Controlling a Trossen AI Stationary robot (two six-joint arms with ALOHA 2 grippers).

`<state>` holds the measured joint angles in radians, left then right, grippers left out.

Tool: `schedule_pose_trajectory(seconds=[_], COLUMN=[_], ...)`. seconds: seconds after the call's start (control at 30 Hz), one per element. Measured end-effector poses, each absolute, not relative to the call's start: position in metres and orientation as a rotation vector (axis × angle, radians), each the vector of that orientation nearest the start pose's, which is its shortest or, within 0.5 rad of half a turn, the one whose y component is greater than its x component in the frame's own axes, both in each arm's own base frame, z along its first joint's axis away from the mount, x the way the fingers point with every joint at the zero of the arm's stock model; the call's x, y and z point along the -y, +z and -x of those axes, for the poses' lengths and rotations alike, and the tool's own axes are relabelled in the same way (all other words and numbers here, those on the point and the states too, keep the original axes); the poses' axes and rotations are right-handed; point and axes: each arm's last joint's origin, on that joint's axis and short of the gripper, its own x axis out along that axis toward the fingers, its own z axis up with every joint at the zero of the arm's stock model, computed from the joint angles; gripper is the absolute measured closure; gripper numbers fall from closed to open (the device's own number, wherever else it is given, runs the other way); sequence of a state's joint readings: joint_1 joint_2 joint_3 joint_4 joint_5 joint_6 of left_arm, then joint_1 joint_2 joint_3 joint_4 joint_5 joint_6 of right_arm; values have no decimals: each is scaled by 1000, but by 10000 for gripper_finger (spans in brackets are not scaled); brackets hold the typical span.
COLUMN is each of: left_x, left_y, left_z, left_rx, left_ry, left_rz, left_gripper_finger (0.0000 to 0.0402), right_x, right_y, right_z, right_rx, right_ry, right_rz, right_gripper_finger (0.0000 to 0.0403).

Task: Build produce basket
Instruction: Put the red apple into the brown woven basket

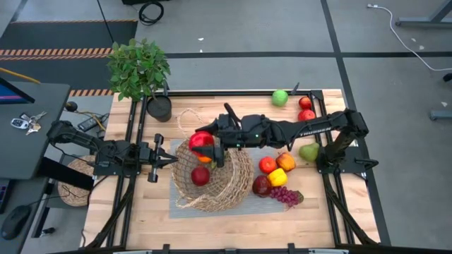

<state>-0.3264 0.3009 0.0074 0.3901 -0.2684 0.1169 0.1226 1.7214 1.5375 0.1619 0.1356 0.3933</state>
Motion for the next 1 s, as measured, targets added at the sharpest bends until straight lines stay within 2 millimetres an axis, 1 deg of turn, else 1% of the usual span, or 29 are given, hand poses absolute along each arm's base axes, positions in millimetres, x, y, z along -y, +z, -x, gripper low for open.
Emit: schedule_pose_trajectory(seconds=[0.13,0.27,0.33,0.4,0.47,0.63,0.73,0.77,0.83,0.9,0.97,1.0], left_x=[30,30,30,30,30,30,30,30,30,30,30,30], left_y=[177,177,178,177,178,177,177,177,178,177,178,177], left_z=[-111,-111,-111,-111,-111,-111,-111,-111,-111,-111,-111,-111], left_rx=[95,95,96,95,96,94,95,95,96,95,98,92], left_ry=[-53,-53,-53,-52,-53,-53,-52,-52,-53,-52,-52,-53], left_rz=[-89,-89,-88,-89,-88,-89,-89,-89,-88,-89,-87,-90], left_gripper_finger=[366,370,372,374,372,366,367,368,371,373,374,373], right_x=[-47,-51,-54,-56,-58,-63,-65,-65,-65,-66,-69,-71], right_y=[376,371,362,352,339,315,307,307,306,308,306,309], right_z=[-405,-407,-409,-415,-420,-432,-434,-435,-435,-442,-446,-451], right_rx=[-27,-66,-121,-148,-203,-273,-305,-303,-360,-375,-427,-417], right_ry=[5,27,21,24,37,53,60,60,43,35,24,28], right_rz=[-366,-256,-209,-182,-152,-63,-15,-11,7,31,75,98], right_gripper_finger=[41,41,41,41,41,41,41,41,41,41,41,41])
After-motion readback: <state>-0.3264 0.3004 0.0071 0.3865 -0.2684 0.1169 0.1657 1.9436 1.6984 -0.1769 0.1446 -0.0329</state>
